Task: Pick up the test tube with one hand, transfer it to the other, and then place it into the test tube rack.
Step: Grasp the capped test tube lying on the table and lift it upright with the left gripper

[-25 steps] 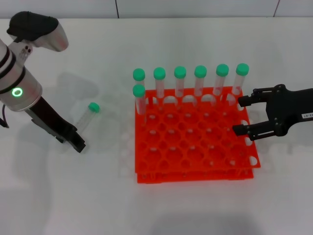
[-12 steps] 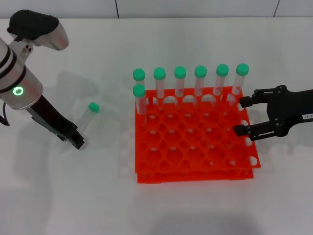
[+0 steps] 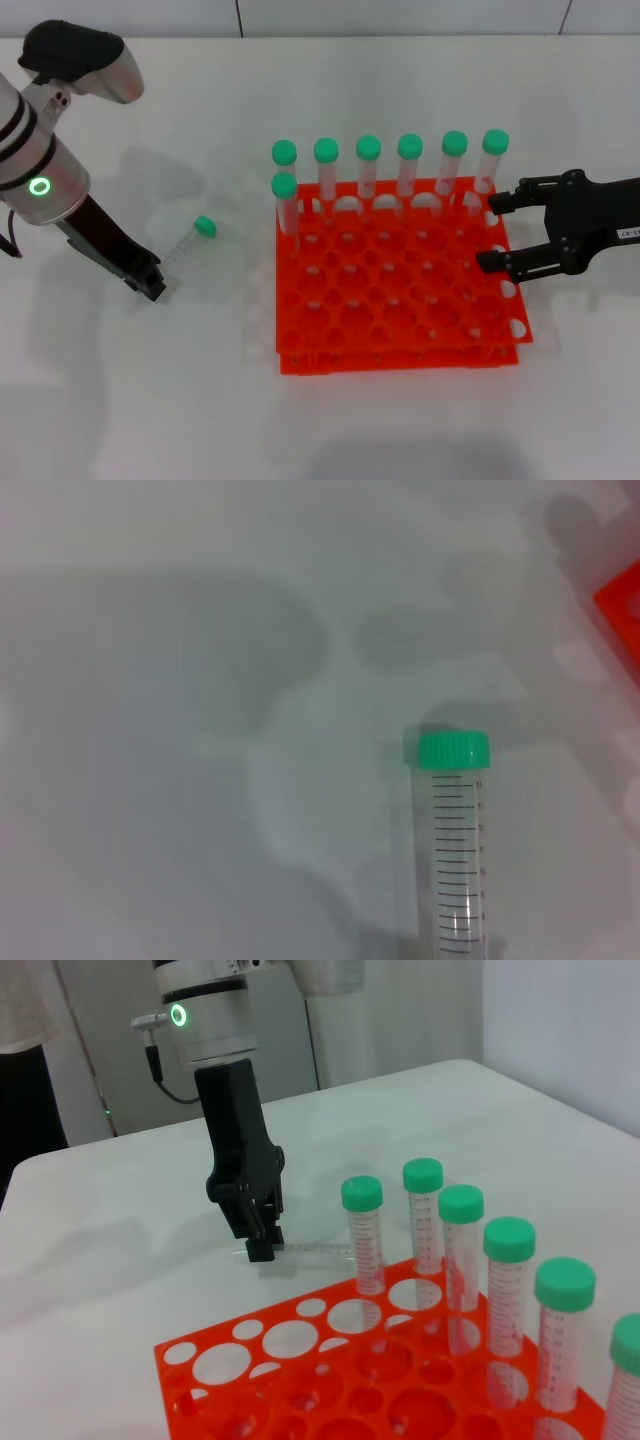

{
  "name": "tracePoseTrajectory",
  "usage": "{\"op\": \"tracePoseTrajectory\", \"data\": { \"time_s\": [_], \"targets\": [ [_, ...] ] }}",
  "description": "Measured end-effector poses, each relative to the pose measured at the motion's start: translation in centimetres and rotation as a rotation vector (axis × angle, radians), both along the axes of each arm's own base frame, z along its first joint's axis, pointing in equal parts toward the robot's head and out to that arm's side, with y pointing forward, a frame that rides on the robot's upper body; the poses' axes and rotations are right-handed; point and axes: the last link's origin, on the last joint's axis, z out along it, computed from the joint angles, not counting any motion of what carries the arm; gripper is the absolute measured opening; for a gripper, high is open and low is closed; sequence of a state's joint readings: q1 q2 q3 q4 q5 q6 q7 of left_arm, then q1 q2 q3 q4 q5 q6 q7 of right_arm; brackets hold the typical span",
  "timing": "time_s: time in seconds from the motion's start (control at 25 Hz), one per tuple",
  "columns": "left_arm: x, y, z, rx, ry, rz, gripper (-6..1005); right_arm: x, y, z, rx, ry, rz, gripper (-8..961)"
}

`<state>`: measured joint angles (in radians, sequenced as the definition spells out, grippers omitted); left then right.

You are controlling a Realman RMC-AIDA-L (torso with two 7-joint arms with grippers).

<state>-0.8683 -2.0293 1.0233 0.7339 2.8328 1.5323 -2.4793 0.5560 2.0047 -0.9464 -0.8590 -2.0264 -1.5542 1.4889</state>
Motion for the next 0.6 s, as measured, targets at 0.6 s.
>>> {"op": "tracePoseTrajectory", "data": {
  "time_s": [0.6],
  "targets": [
    [4.0, 0.2, 4.4, 0.112, -0.097, -0.13, 188, -0.2, -0.3, 0.1, -0.017, 0.019, -0.002, 781]
  ]
}}
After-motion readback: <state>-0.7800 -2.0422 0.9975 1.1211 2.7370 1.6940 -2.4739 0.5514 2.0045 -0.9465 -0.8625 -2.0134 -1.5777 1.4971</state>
